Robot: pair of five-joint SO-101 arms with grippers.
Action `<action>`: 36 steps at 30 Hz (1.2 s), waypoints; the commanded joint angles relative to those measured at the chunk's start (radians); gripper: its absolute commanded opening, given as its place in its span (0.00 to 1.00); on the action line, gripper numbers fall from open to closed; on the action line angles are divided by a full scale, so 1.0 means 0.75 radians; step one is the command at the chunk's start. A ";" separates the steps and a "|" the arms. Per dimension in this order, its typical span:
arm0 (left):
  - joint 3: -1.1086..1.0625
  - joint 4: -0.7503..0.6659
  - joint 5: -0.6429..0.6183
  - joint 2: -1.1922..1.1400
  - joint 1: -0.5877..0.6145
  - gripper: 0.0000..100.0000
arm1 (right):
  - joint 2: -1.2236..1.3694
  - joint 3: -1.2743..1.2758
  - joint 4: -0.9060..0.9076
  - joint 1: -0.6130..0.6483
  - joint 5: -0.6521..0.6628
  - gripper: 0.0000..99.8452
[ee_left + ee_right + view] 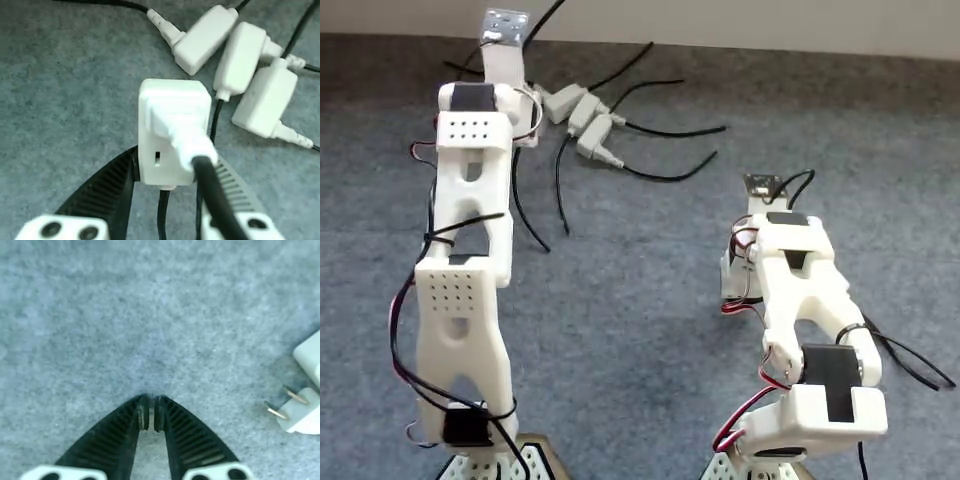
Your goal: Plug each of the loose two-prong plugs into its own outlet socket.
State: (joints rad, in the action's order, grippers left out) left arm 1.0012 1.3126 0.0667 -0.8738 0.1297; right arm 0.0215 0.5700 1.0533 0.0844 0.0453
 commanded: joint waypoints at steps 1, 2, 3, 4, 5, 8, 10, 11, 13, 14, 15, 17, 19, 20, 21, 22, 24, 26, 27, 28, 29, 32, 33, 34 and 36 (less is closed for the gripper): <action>0.052 -0.096 -0.010 -0.081 0.048 0.05 | -0.017 -0.005 -0.009 -0.009 -0.004 0.03; 0.052 -0.110 -0.010 -0.120 0.054 0.05 | -0.017 -0.005 -0.009 -0.009 -0.004 0.03; 0.054 -0.119 -0.010 -0.152 0.062 0.05 | -0.017 -0.005 -0.009 -0.009 -0.004 0.03; 0.060 -0.123 -0.010 -0.181 0.064 0.06 | -0.017 -0.005 -0.009 -0.009 -0.004 0.03; 0.081 -0.119 -0.008 -0.206 0.069 0.08 | -0.017 -0.005 -0.009 -0.009 -0.004 0.03; 0.150 -0.113 -0.008 -0.257 0.071 0.22 | -0.017 -0.005 -0.005 -0.009 -0.008 0.04; 0.193 -0.106 -0.012 -0.271 0.081 0.34 | -0.021 -0.005 -0.003 -0.009 -0.010 0.04; 0.220 -0.092 -0.012 -0.271 0.083 0.39 | -0.021 -0.005 -0.003 -0.009 -0.010 0.04; 0.289 -0.047 -0.012 -0.271 0.085 0.45 | -0.021 -0.005 -0.003 -0.011 -0.012 0.04; 0.334 -0.018 -0.012 -0.271 0.093 0.47 | -0.021 -0.007 -0.003 -0.013 -0.012 0.04; 0.394 0.014 -0.014 -0.271 0.095 0.48 | -0.021 -0.011 -0.003 -0.013 -0.012 0.04; 0.535 0.104 -0.014 -0.271 0.099 0.50 | -0.021 -0.013 -0.003 -0.015 -0.012 0.04; 0.709 0.241 -0.014 -0.271 0.107 0.50 | -0.021 -0.013 -0.003 -0.015 -0.012 0.04; 0.815 0.329 -0.014 -0.271 0.107 0.50 | -0.024 -0.013 -0.003 -0.015 -0.012 0.04; 0.905 0.423 -0.014 -0.269 0.107 0.49 | -0.024 -0.015 -0.003 -0.015 -0.012 0.04; 0.909 0.513 -0.018 -0.247 0.105 0.49 | -0.026 -0.017 -0.001 -0.015 -0.012 0.04; 0.848 0.626 -0.092 -0.148 0.103 0.48 | -0.036 -0.032 0.001 -0.015 -0.006 0.04; 0.703 0.628 -0.231 -0.064 0.144 0.47 | -0.071 -0.075 0.054 -0.015 -0.004 0.04; 0.602 0.626 -0.297 -0.036 0.169 0.46 | -0.095 -0.111 0.095 -0.015 -0.004 0.04; 0.504 0.626 -0.342 0.001 0.173 0.46 | -0.124 -0.152 0.140 -0.015 -0.004 0.04; 0.410 0.626 -0.354 0.040 0.171 0.46 | -0.152 -0.202 0.183 -0.015 -0.002 0.04; 0.122 0.626 -0.352 0.159 0.114 0.46 | -0.222 -0.367 0.312 -0.017 0.008 0.05; 0.032 0.626 -0.350 0.204 0.079 0.46 | -0.236 -0.431 0.365 -0.017 0.043 0.07; -0.048 0.626 -0.348 0.251 0.044 0.46 | -0.247 -0.496 0.425 -0.017 0.088 0.10; -0.197 0.624 -0.348 0.349 -0.019 0.46 | -0.251 -0.627 0.539 -0.024 0.166 0.16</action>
State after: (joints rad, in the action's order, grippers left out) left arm 0.9950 1.7729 -0.1880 -0.7587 0.1895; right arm -0.1074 0.2570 1.3449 0.0844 0.0990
